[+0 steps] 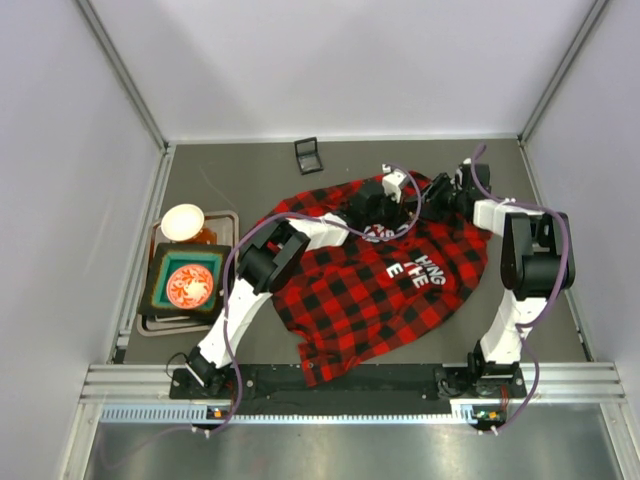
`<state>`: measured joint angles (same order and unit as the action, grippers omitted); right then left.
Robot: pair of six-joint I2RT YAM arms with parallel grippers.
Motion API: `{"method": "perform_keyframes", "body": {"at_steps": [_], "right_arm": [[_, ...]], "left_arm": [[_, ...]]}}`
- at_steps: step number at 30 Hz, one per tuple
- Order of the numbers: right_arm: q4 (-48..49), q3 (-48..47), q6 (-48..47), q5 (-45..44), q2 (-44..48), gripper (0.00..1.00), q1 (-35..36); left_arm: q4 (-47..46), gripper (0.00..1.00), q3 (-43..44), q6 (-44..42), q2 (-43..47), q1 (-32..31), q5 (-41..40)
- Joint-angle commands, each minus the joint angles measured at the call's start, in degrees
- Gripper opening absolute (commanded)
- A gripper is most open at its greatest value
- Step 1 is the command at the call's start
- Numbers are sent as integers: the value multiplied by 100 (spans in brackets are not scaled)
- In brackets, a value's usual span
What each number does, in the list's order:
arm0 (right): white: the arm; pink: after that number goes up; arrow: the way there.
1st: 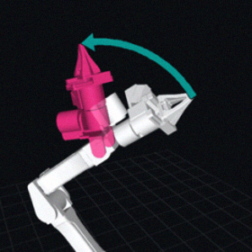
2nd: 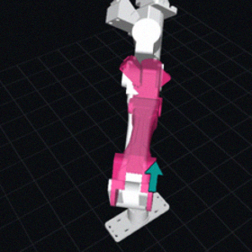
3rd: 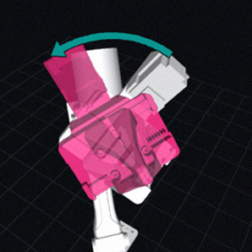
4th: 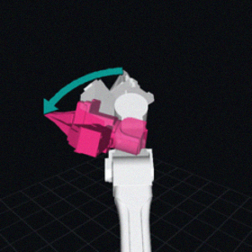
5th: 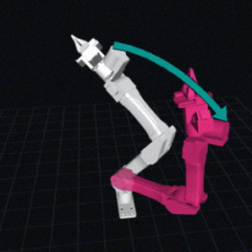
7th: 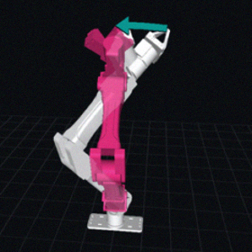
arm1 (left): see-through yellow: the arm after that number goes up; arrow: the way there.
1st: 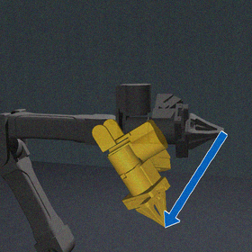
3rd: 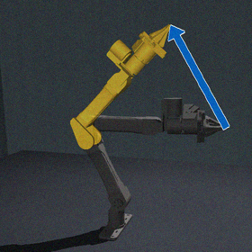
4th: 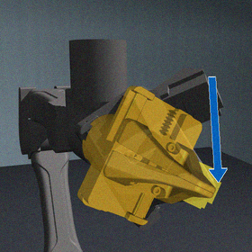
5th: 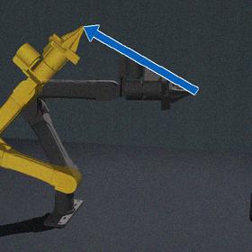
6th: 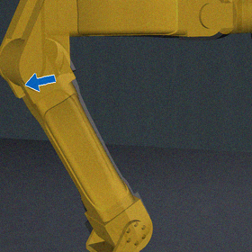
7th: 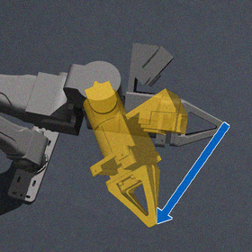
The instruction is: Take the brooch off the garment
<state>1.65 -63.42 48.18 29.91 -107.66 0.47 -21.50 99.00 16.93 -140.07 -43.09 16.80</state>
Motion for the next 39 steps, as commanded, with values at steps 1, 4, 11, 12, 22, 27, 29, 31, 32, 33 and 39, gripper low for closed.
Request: {"method": "perform_keyframes", "body": {"at_steps": [1, 4, 11, 12, 22, 27, 29, 31, 32, 33, 39], "right_arm": [[336, -4, 279, 33, -10, 45, 14], [170, 40, 209, -108, 60, 42, 15], [-42, 277, -98, -425, 210, 47, 23], [-16, 277, -151, -399, 210, 47, 23], [344, 251, -90, -108, -36, 49, 23], [354, 251, -81, -56, -106, 49, 32], [397, 286, -63, -29, -80, 49, 32], [406, 330, -55, -12, -28, 50, 32], [406, 347, -81, -20, -1, 50, 23], [398, 400, -81, -20, 34, 50, 23], [468, 620, -90, 32, 157, 52, -29]], "left_arm": [[514, 0, 268, -497, 367, -147, -388], [716, 2, 391, -585, 349, -191, -502], [963, 3, 480, -664, 375, -200, -572], [972, 3, 480, -664, 375, -200, -572], [1227, 14, 734, -656, 322, -270, -388], [1367, 24, 928, -524, 287, -279, -37], [1332, 30, 946, -436, 279, -270, 34], [1306, 32, 998, -357, 252, -270, 139], [1288, 34, 1007, -322, 243, -270, 166], [1271, 35, 1007, -304, 243, -270, 183], [1148, 40, 920, -146, 226, -270, 508]]}}
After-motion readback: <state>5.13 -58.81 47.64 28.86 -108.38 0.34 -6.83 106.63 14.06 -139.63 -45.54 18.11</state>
